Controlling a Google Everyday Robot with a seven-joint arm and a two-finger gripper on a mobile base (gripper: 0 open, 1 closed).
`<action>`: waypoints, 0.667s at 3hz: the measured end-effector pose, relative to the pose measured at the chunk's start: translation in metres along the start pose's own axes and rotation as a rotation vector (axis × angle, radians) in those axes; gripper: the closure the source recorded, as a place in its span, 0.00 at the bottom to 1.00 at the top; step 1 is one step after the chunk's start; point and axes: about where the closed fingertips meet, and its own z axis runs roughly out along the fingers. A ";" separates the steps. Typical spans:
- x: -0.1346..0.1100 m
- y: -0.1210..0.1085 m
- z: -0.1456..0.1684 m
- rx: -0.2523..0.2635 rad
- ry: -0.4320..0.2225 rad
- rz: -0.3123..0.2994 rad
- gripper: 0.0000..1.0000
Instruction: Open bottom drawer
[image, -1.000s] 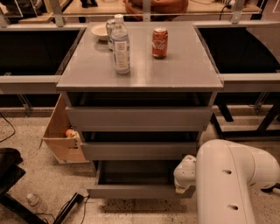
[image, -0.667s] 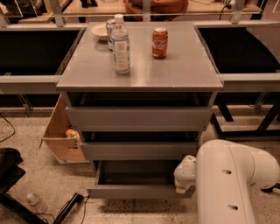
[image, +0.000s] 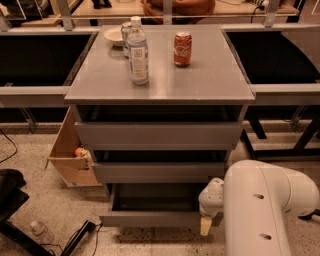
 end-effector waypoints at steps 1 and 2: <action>0.005 0.014 0.011 -0.051 0.016 0.015 0.00; 0.019 0.066 0.012 -0.174 0.071 0.071 0.19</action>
Offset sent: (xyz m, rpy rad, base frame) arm -0.1582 0.0014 -0.0297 -0.0374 0.3899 -0.1592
